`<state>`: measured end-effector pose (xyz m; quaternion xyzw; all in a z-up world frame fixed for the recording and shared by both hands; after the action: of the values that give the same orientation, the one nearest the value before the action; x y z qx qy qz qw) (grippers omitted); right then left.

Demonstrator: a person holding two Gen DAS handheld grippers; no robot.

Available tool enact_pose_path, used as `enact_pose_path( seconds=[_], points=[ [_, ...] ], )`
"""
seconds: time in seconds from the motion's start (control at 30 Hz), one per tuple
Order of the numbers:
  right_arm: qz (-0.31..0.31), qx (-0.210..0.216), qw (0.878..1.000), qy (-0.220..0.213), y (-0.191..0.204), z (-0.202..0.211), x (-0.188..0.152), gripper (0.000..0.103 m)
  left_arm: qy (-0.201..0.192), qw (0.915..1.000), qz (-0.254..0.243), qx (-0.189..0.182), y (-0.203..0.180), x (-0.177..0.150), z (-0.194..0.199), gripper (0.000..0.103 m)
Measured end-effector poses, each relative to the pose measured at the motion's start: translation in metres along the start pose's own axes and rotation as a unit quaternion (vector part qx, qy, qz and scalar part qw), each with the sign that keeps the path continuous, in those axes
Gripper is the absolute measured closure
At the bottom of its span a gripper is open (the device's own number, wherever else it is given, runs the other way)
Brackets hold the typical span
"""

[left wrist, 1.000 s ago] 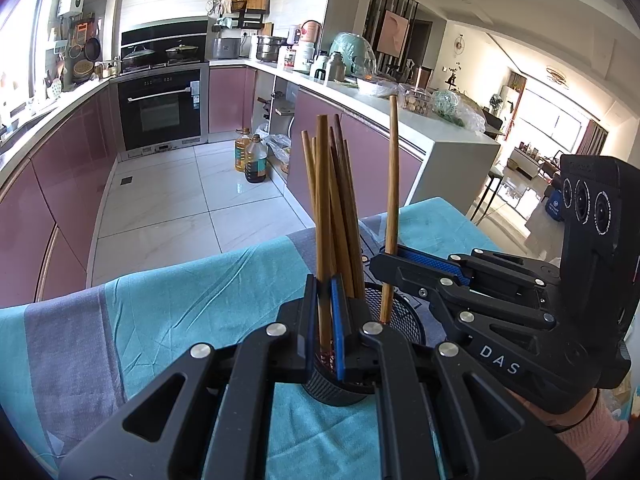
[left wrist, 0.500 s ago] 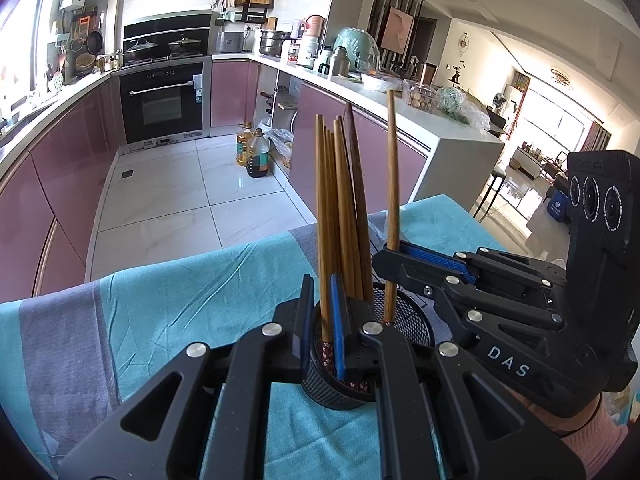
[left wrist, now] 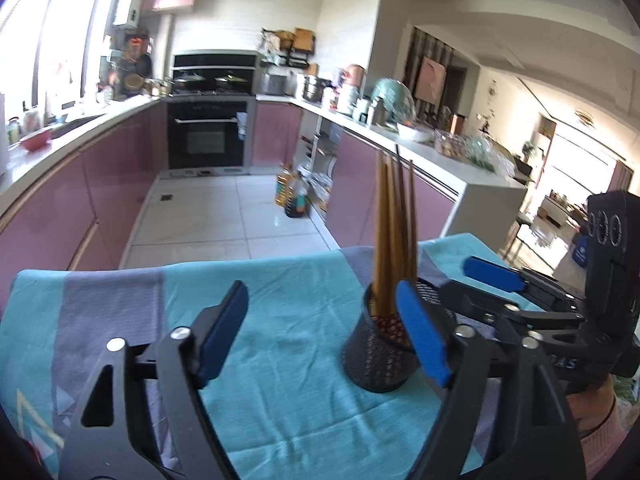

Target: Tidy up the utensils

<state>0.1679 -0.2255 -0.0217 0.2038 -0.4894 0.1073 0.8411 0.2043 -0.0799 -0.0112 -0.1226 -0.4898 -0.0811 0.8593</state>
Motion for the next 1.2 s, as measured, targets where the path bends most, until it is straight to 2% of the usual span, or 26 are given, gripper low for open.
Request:
enact_pose_path(
  seconds=[0.03, 0.07, 0.13, 0.3, 0.43, 0.83, 1.2],
  points=[
    [0.002, -0.004, 1.000, -0.009, 0.002, 0.004, -0.002, 0.016, -0.015, 0.9997, 0.002, 0.019, 0.007, -0.003, 0.008, 0.010],
    [0.006, -0.007, 1.000, -0.017, 0.004, 0.008, -0.004, 0.012, -0.026, 0.9991, 0.001, 0.032, 0.012, -0.004, 0.014, 0.005],
    [0.021, -0.020, 0.999, -0.031, 0.011, 0.016, -0.010, 0.007, -0.044, 0.9974, -0.003, 0.057, 0.022, -0.011, 0.028, 0.005],
    [0.045, -0.033, 0.997, -0.053, 0.029, 0.027, -0.027, 0.007, -0.073, 0.9922, -0.012, 0.101, 0.034, -0.029, 0.057, 0.005],
    [0.064, -0.043, 0.994, -0.074, 0.046, 0.036, -0.037, 0.007, -0.097, 0.9879, -0.009, 0.120, 0.036, -0.035, 0.075, 0.005],
    [0.063, -0.048, 0.990, -0.118, 0.066, 0.057, -0.044, 0.007, -0.145, 0.9774, -0.005, 0.153, 0.031, -0.052, 0.118, 0.005],
    [0.076, -0.066, 0.984, -0.146, 0.077, 0.071, -0.049, 0.007, -0.166, 0.9720, -0.004, 0.166, 0.030, -0.057, 0.135, 0.005]
  ],
)
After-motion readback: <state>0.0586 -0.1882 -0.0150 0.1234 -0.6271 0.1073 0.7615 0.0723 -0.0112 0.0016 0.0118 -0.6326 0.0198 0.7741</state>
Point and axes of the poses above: each gripper's, at about its wrist camera, not at the fingertips, and z roughly against the way its jaws point, y to its left, x to its top, the point moved 6 cm from there along -z, roughly the way its jaws point, and after that the axes turned 3 degrees about x, right-handed, at the moved point
